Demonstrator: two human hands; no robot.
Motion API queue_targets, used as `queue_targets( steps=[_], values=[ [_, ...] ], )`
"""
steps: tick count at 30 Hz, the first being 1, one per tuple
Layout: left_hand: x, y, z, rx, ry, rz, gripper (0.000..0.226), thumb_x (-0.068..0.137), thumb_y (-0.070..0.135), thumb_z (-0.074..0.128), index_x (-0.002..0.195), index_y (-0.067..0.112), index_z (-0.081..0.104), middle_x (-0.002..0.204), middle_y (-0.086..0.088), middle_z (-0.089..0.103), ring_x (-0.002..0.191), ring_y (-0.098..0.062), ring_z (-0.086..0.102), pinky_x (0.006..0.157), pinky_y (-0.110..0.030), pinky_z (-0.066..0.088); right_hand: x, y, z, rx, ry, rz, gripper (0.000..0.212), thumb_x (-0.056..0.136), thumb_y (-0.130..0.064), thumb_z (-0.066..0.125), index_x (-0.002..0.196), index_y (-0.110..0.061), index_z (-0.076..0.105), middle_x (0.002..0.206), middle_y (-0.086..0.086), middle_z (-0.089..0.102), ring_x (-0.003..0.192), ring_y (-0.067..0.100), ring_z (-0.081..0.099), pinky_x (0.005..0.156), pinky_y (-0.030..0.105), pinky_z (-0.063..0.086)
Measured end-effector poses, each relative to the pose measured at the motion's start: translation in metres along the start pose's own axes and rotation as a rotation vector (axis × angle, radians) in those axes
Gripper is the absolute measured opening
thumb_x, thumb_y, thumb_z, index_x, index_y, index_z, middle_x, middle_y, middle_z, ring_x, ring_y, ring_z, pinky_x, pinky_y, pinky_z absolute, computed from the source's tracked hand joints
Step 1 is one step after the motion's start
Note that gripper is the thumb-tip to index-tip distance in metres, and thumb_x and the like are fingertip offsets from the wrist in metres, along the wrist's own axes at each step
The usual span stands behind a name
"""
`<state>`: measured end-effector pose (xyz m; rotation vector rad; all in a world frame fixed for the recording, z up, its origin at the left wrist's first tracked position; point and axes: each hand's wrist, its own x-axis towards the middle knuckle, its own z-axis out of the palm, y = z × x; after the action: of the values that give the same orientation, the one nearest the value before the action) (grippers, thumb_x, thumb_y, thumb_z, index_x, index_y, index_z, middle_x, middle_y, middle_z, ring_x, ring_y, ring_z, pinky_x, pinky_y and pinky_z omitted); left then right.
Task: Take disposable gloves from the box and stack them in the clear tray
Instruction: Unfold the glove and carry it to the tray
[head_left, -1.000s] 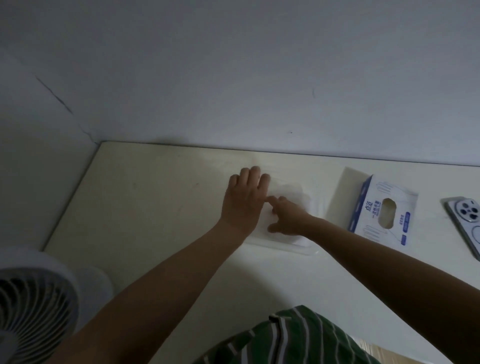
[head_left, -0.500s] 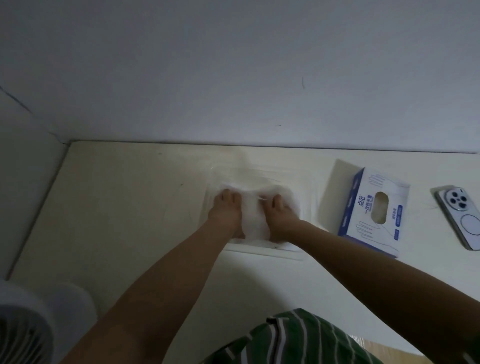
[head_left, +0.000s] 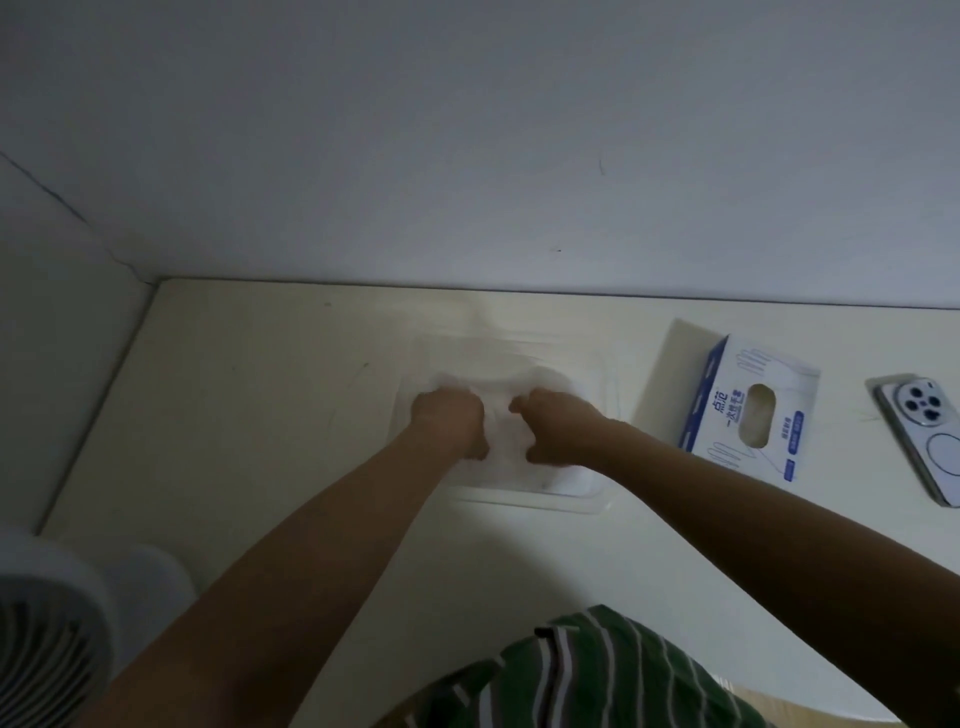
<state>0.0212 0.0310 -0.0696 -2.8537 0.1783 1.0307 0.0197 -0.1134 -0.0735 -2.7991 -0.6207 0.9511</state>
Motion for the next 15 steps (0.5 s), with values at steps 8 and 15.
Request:
queue_targets(
  steps=[8, 15],
  values=[
    [-0.017, 0.056, -0.053, -0.127, 0.597, 0.063, 0.016, 0.087, 0.020, 0.050, 0.092, 0.013, 0.064, 0.088, -0.006, 0.064, 0.082, -0.027, 0.063, 0.063, -0.027, 0.037, -0.059, 0.077, -0.039, 0.342, 0.567, 0.162, 0.016, 0.089, -0.017, 0.053, 0.091, -0.014, 0.069, 0.088, 0.004, 0.070, 0.080, 0.023, 0.062, 0.070, 0.033, 0.051],
    [-0.013, 0.145, -0.056, -0.410, 0.616, 0.315, 0.012, 0.088, 0.027, 0.054, 0.093, 0.019, 0.062, 0.085, 0.002, 0.068, 0.072, -0.019, 0.056, 0.062, -0.027, 0.038, -0.107, 0.170, 0.021, 0.470, 0.498, 0.571, 0.025, 0.091, -0.019, 0.054, 0.114, -0.009, 0.052, 0.111, 0.013, 0.063, 0.093, 0.032, 0.062, 0.072, 0.035, 0.050]
  ],
)
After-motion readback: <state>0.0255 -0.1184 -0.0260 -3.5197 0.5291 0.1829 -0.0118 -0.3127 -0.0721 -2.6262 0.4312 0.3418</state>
